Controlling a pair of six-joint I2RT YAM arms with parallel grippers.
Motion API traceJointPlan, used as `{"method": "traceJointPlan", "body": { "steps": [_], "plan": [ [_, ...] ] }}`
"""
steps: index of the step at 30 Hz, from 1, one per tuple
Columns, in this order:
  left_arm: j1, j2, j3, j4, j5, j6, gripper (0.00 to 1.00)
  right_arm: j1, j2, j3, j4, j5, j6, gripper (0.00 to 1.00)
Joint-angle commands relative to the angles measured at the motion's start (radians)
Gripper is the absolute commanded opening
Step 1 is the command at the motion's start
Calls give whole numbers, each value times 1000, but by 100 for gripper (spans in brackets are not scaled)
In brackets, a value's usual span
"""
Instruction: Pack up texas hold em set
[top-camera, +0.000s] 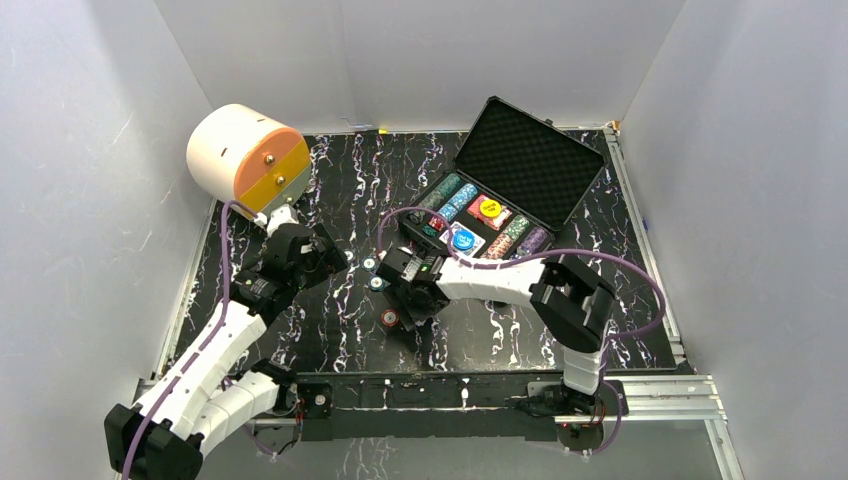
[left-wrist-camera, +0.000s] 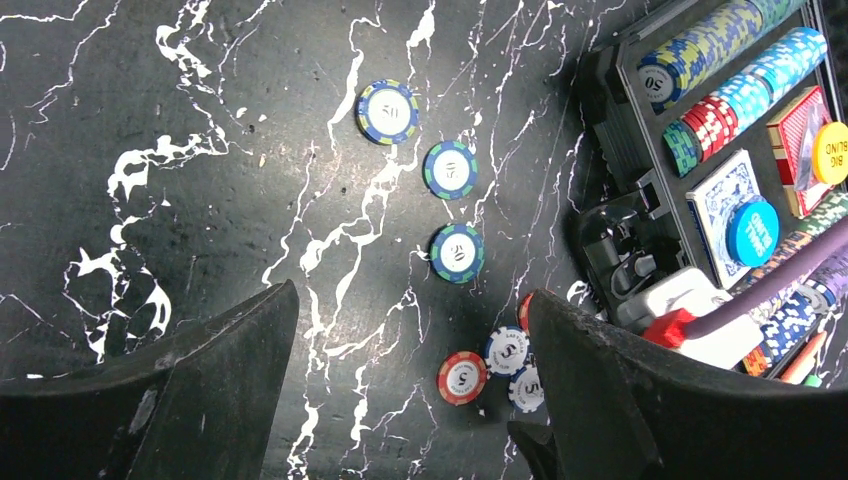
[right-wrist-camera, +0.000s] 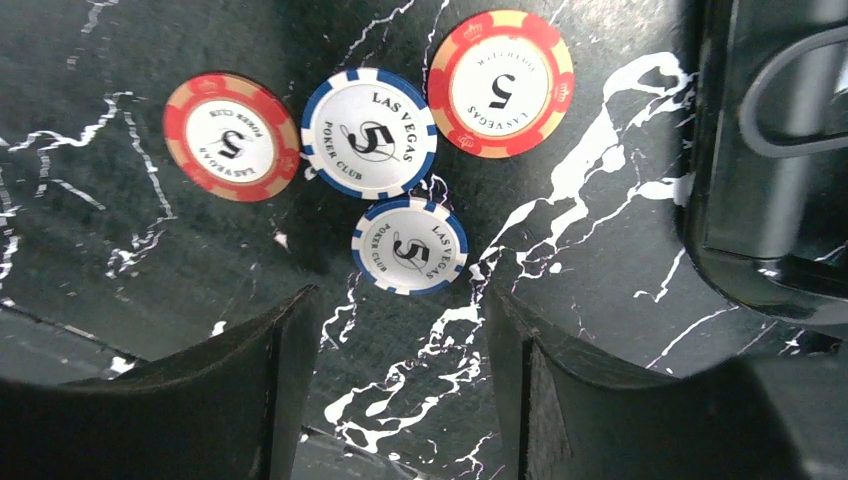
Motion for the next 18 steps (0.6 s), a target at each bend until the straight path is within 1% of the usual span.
{"method": "traceJointPlan", "body": {
  "steps": [1,7,12,13,15,18],
  "plan": [
    [6,-15,16,-28,-52,-16,84,17,28,61,-28,37,23,68],
    [7,-9,9,-27,-45,-21,85,20,83,82,-33,72,34,64],
    [7,-8,5,-27,-41,-24,86,22,102,60,-13,105,39,61],
    [7,-9,3,-25,-38,-28,86,21,99,30,20,99,37,56],
    [7,-7,2,-24,-31,-31,85,21,89,4,50,73,28,52],
    [8,-8,-6,-16,-13,-35,86,21,84,-25,82,46,24,50]
  ]
}}
